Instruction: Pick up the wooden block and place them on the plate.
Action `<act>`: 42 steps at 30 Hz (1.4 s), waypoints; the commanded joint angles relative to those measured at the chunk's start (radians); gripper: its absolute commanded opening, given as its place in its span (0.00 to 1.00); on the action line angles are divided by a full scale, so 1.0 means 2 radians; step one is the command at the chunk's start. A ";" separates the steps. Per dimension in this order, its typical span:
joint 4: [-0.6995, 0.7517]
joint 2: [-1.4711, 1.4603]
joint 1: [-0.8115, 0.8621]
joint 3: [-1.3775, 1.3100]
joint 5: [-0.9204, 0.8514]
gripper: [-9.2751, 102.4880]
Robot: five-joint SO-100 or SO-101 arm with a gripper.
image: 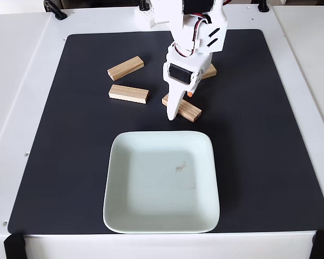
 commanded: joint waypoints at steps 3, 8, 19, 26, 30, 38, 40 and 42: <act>-0.028 0.003 0.007 -0.018 -0.003 0.39; -0.035 0.003 0.012 -0.013 -0.004 0.26; -0.034 0.005 0.008 0.015 -0.004 0.08; -0.035 0.067 0.006 0.084 -0.005 0.08; -0.035 0.185 -0.002 0.156 -0.026 0.08; -0.143 0.453 -0.001 0.341 -0.140 0.08; -0.195 0.512 0.003 0.383 -0.191 0.08; -0.243 0.559 0.017 0.415 -0.244 0.08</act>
